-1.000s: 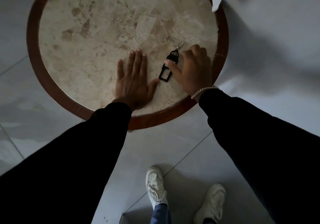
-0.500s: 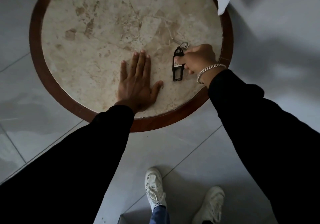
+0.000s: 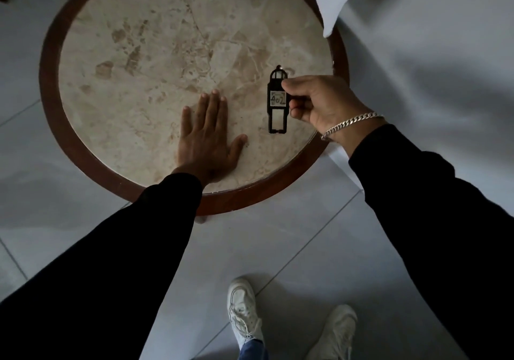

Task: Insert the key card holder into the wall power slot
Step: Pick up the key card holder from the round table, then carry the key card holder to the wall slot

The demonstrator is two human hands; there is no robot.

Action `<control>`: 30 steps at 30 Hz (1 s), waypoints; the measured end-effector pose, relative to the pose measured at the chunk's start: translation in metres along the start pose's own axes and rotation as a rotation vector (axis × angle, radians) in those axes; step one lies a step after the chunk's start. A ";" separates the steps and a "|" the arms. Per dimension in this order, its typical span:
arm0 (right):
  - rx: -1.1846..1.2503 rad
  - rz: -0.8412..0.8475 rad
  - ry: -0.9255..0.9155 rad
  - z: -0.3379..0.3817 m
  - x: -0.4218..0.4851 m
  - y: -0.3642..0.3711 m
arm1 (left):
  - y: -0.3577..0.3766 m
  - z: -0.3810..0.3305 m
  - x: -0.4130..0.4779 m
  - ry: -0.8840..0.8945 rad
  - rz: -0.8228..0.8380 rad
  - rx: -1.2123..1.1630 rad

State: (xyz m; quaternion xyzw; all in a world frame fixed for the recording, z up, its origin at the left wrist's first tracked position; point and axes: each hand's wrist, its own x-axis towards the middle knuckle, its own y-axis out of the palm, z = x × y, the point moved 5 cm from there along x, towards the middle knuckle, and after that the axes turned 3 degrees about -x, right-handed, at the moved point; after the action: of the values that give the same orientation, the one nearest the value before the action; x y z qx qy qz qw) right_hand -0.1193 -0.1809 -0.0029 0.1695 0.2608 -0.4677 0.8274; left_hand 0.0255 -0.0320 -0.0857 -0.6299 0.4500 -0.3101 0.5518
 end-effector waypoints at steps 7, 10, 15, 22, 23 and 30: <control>-0.076 0.046 -0.131 0.034 -0.042 -0.024 | -0.028 -0.025 -0.001 0.051 0.019 -0.114; -0.071 0.024 -0.180 0.051 -0.065 -0.039 | -0.060 -0.059 -0.001 0.148 -0.054 -0.191; -0.054 -0.019 -0.237 0.090 -0.112 -0.076 | -0.121 -0.124 -0.001 0.305 -0.149 -0.257; -0.035 -0.113 -0.367 0.137 -0.186 -0.144 | -0.205 -0.218 -0.002 0.463 -0.262 -0.294; -0.027 -0.123 -0.381 0.143 -0.199 -0.156 | -0.219 -0.234 -0.005 0.478 -0.276 -0.289; -0.027 -0.237 -0.528 0.195 -0.309 -0.238 | -0.323 -0.351 -0.026 0.583 -0.387 -0.281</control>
State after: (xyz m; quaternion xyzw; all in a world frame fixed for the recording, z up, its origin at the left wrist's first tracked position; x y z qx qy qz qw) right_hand -0.4036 -0.1918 0.3279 -0.0007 0.0604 -0.5856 0.8083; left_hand -0.2239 -0.1587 0.3017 -0.6583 0.4989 -0.5100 0.2401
